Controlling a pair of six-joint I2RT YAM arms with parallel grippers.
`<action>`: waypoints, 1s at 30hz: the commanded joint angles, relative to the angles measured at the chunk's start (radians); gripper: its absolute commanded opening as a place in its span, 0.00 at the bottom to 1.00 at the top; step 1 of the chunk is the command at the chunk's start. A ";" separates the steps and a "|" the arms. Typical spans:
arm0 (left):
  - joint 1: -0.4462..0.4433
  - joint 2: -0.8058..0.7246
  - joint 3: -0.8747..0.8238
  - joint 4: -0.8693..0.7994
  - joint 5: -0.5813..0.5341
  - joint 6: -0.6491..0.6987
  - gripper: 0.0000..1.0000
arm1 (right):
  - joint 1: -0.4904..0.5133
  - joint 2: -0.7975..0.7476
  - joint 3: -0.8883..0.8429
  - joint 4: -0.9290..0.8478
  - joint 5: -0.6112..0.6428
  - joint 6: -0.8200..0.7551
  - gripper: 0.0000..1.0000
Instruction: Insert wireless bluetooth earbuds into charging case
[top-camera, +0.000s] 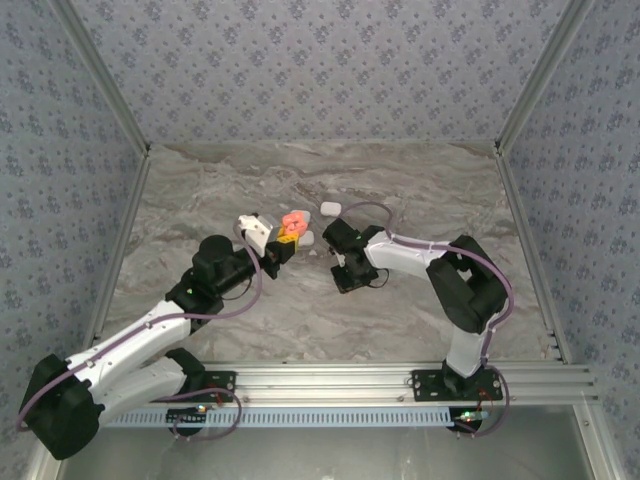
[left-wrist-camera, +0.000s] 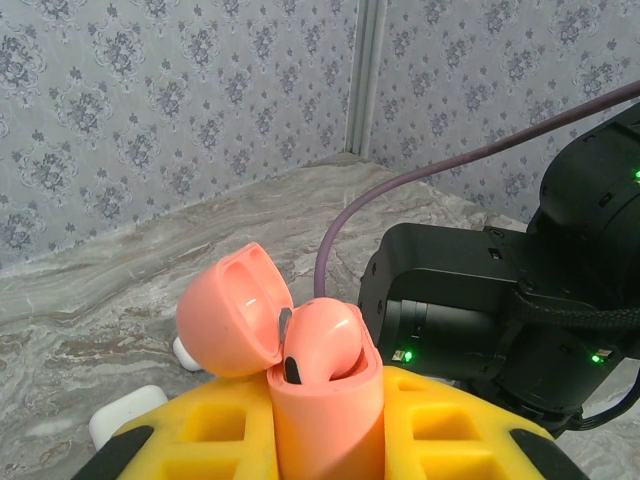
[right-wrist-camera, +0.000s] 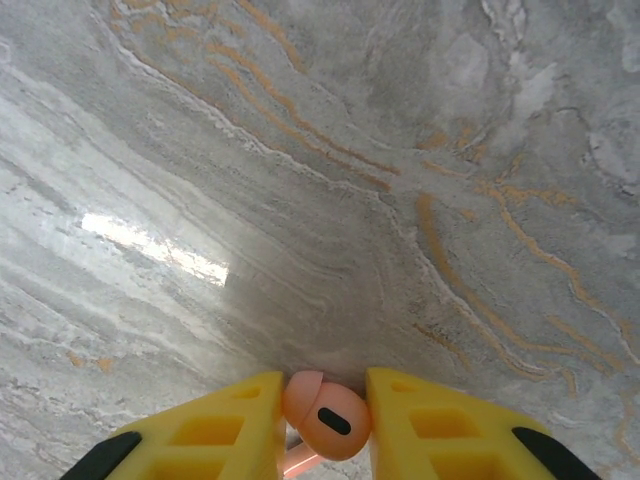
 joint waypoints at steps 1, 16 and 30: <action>-0.008 0.000 0.018 0.011 -0.007 0.010 0.00 | 0.015 -0.009 0.004 -0.017 -0.007 -0.007 0.26; -0.007 0.092 0.049 0.148 0.193 -0.065 0.00 | -0.097 -0.517 0.034 0.092 -0.011 -0.208 0.24; -0.012 0.161 0.100 0.245 0.378 -0.129 0.00 | -0.013 -0.662 0.096 0.265 -0.111 -0.385 0.25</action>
